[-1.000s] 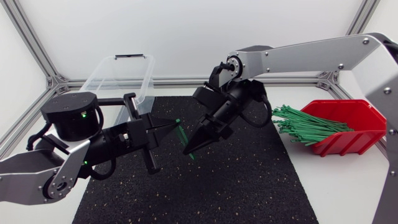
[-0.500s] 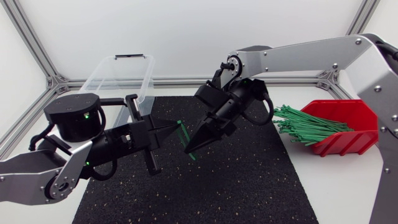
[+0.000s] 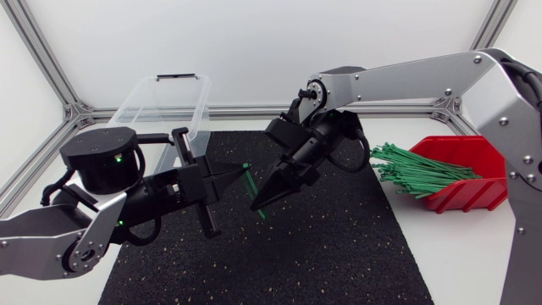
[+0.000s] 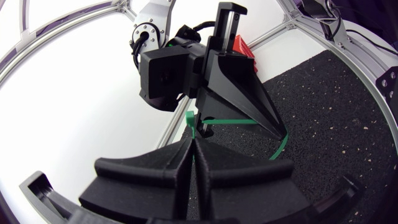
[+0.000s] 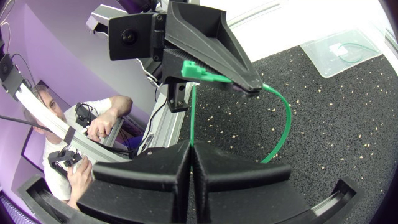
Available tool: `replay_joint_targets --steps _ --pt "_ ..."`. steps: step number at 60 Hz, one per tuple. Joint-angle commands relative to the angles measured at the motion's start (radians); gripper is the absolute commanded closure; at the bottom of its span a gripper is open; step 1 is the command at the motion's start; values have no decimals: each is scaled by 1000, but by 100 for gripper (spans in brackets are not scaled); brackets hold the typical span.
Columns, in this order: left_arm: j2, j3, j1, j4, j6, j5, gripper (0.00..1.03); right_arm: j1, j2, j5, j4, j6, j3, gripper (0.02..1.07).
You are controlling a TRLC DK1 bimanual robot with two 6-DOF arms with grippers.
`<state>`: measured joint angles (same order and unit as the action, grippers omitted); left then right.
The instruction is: Take a green cable tie from the red box, thread the tail through the head to close it, then place it in the transparent bin on the left.
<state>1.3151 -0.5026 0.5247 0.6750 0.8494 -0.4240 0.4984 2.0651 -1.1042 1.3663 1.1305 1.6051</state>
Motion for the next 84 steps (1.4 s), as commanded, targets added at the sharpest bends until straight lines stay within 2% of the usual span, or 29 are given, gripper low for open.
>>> replay_joint_targets --steps 1,51,84 --pt "21 19 6 17 25 4 100 8 18 -11 20 23 18 102" --pt "29 32 32 18 39 19 100 -12 12 -16 28 29 32 102" --pt "36 58 64 52 73 67 100 -26 15 -16 47 32 35 102"
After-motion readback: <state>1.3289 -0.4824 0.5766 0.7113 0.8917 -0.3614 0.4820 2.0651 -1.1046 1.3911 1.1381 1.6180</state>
